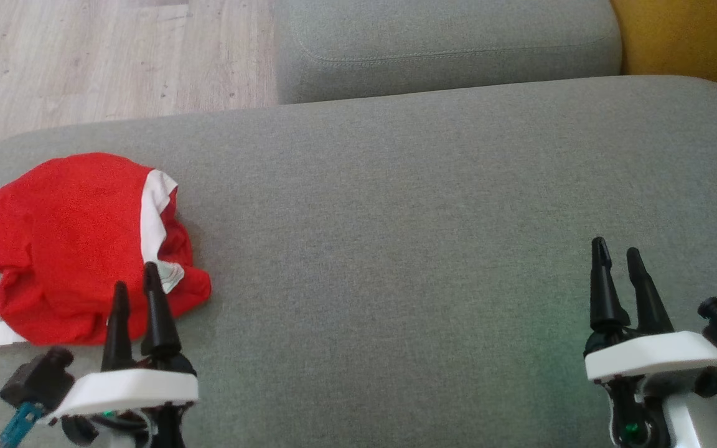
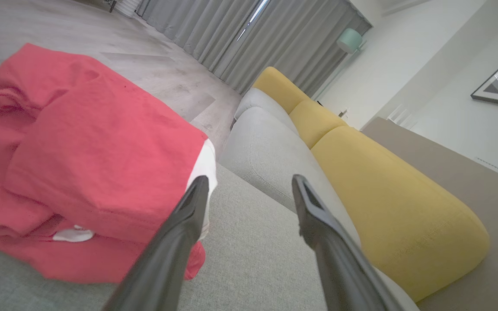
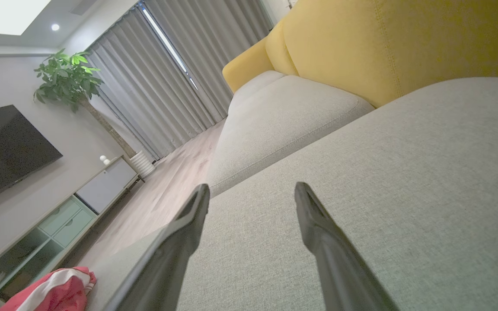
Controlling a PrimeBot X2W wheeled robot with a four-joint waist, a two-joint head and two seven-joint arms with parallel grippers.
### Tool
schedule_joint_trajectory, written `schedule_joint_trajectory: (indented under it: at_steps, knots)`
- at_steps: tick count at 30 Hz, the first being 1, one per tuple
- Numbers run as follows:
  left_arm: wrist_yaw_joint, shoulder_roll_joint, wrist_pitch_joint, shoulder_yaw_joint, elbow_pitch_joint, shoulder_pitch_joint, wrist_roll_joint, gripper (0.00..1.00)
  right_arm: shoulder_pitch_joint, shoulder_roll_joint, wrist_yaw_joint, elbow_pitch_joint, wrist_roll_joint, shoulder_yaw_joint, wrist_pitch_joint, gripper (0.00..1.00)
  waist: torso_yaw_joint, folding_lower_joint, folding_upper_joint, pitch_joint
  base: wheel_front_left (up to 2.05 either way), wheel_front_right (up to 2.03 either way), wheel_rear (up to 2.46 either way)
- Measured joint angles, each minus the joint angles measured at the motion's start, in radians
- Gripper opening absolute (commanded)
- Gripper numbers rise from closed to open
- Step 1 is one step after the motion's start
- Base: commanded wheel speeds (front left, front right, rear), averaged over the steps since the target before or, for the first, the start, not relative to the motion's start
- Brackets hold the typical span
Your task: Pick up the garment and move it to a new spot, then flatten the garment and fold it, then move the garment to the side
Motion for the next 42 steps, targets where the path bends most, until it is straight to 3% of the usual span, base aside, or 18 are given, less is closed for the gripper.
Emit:
schedule_joint_trajectory:
  at_steps: [15,34,38,42]
  knots:
    - [0.002,0.014,-0.044,-0.077,0.002,0.000,0.244,1.00,0.000,0.000,0.000,-0.023,-0.203,0.021,-0.043,1.00,0.000,0.0000,0.0000,0.003,0.00,0.00,0.00]
    - [0.073,0.062,-0.099,-0.186,-0.024,0.000,0.484,1.00,-0.002,-0.001,0.000,-0.055,-0.472,0.063,-0.099,1.00,0.002,0.0000,0.0000,0.009,0.00,0.00,0.00]
    - [0.072,0.062,-0.110,-0.185,-0.030,0.000,0.495,1.00,-0.014,-0.001,0.000,-0.062,-0.476,0.068,-0.111,1.00,0.000,0.0000,0.0000,0.011,0.00,0.00,0.00]
    - [0.061,0.044,-0.122,-0.161,-0.041,0.000,0.490,1.00,-0.015,-0.001,0.000,-0.063,-0.387,0.075,-0.120,1.00,-0.002,0.0000,0.0000,0.012,0.00,0.00,0.00]
